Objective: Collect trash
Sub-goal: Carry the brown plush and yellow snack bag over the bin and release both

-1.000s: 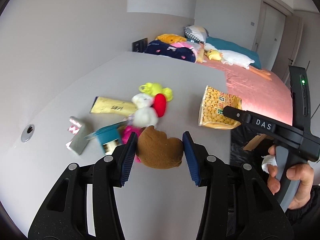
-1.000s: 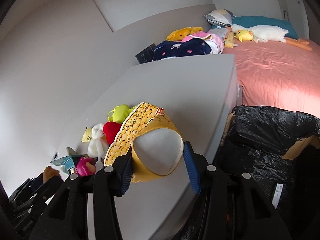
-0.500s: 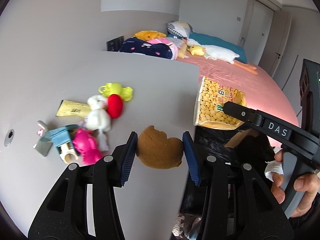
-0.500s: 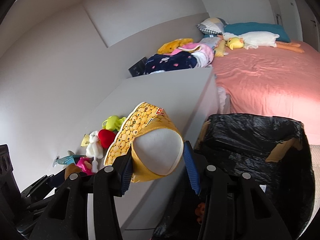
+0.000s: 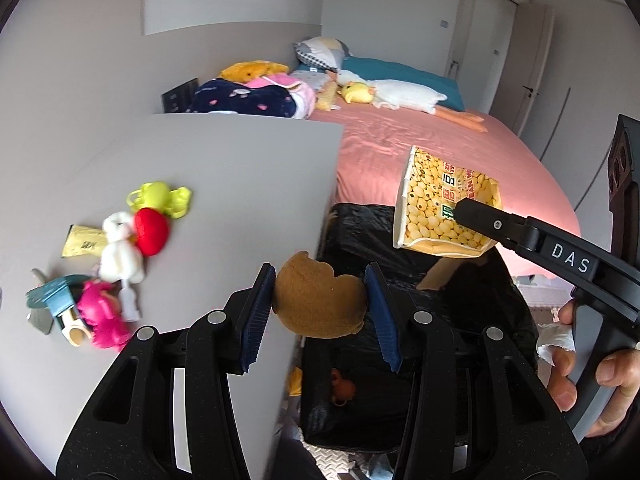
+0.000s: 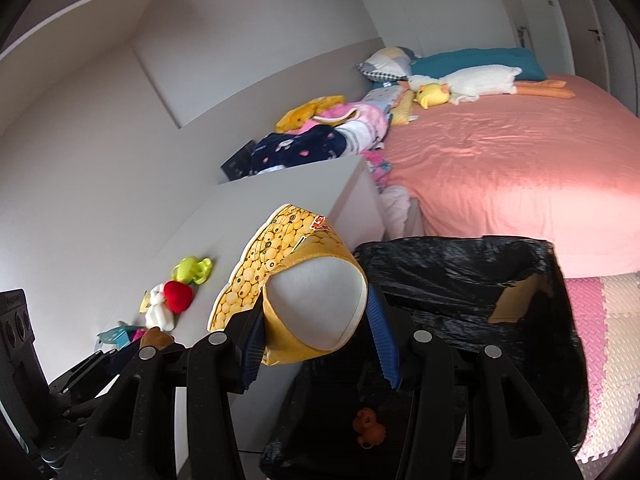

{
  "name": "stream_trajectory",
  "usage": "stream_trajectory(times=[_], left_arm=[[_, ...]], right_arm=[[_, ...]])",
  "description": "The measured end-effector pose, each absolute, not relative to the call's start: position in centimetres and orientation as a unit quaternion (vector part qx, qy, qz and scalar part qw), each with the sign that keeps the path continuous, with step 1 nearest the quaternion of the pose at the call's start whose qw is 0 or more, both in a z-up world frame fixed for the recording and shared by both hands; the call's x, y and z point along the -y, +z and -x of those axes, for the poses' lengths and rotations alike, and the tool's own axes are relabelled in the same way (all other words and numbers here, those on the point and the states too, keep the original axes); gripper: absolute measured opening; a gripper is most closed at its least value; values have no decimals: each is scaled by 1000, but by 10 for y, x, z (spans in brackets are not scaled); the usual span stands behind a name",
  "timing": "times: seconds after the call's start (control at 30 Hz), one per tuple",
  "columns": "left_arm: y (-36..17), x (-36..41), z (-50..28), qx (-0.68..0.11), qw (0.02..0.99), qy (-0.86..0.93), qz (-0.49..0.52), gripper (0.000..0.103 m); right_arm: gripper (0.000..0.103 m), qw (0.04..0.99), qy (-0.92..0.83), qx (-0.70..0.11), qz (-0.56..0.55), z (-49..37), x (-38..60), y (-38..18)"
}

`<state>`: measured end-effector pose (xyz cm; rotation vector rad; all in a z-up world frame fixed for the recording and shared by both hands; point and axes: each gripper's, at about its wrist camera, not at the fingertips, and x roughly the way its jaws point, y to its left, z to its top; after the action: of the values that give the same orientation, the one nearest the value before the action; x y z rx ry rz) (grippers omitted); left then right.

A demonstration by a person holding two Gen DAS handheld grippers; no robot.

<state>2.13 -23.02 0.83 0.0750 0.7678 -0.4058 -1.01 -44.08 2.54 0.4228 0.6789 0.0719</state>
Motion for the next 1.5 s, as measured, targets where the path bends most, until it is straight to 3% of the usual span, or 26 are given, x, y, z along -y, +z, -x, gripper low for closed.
stream_trajectory(times=[1.4, 1.43, 1.5], left_arm=[[-21, 324, -22, -408, 861, -291, -82, 46], [-22, 325, -23, -411, 859, -293, -85, 47], [-25, 327, -24, -422, 851, -300, -86, 62]], right_arm=[[49, 910, -106, -329, -229, 66, 539, 12], [49, 909, -106, -330, -230, 66, 540, 12], [51, 907, -111, -338, -225, 64, 539, 11]])
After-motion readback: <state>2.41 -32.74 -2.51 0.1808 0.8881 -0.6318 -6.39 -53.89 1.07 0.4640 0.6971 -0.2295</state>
